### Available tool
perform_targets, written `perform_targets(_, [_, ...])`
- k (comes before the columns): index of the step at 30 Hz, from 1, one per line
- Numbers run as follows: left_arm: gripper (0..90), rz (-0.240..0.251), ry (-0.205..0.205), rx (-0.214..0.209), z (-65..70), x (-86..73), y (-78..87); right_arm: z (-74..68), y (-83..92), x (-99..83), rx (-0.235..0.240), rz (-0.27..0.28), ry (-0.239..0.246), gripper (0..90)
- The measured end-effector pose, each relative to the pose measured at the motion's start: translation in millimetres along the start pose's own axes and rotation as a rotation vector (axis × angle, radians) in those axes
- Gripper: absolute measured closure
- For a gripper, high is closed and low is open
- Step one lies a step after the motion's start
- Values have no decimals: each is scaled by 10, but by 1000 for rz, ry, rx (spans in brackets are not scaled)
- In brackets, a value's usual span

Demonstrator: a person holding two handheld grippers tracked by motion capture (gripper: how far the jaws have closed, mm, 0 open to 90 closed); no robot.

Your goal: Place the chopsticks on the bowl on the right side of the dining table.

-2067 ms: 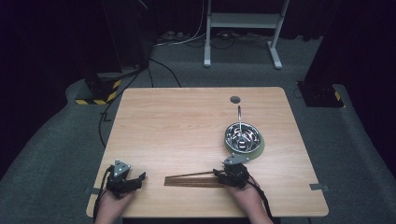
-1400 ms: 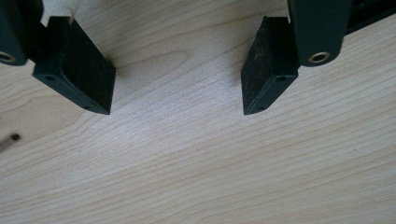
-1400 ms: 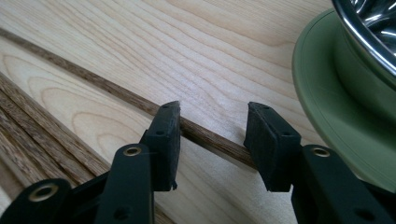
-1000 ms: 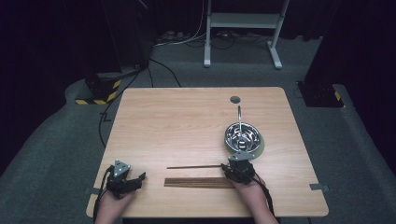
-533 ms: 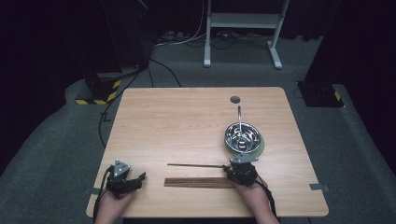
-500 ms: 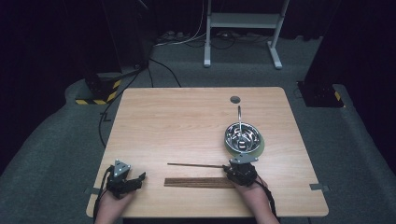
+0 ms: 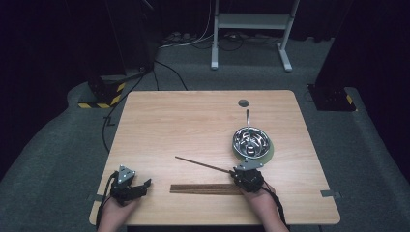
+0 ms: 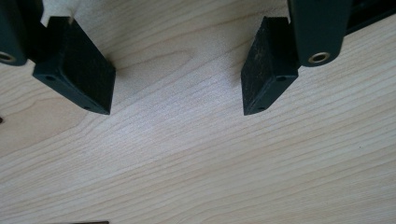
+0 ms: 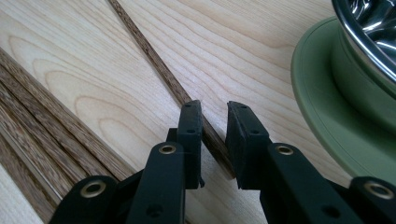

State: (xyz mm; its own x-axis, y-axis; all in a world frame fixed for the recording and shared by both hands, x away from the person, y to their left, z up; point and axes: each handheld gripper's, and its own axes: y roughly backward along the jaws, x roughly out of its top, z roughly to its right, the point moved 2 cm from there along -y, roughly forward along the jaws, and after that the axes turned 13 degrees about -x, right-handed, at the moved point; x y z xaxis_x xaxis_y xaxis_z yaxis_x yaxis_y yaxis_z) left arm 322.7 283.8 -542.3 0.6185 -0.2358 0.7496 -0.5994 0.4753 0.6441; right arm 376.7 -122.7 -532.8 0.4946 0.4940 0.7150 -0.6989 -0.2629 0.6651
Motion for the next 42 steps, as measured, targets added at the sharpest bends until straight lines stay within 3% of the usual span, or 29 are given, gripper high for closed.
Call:
perform_targets(4, [261, -1, -3, -5, 4, 1, -1, -9, -14, 34, 20, -25, -25, 662])
perform_targets(9, [260, 0, -5, -13, 8, 2, -6, -29, -19, 170, 54, -44, -3, 610])
perform_targets(11, [260, -4, -16, -22, 4, 4, -6, -54, -53, 245, 85, -43, 25, 615])
perform_targets(13, [259, 1, -14, -25, 7, 5, -10, -82, -89, 305, 83, -56, 59, 634])
perform_targets(16, [259, 0, -17, -29, 7, 6, -11, -148, -157, 408, 83, -30, 130, 669])
perform_targets(19, [259, -1, -19, -30, 7, 6, -11, -191, -234, 477, 112, -51, 151, 687])
perform_targets(24, [259, 0, -21, -31, 7, 5, -11, -207, -306, 526, 147, -81, 147, 777])
perform_targets(31, [259, -5, -24, -31, 5, 5, -8, -229, -308, 493, 143, -88, 170, 793])
perform_targets(42, [259, -4, -23, -28, 8, 4, -9, -133, -364, 498, 166, -85, 128, 817])
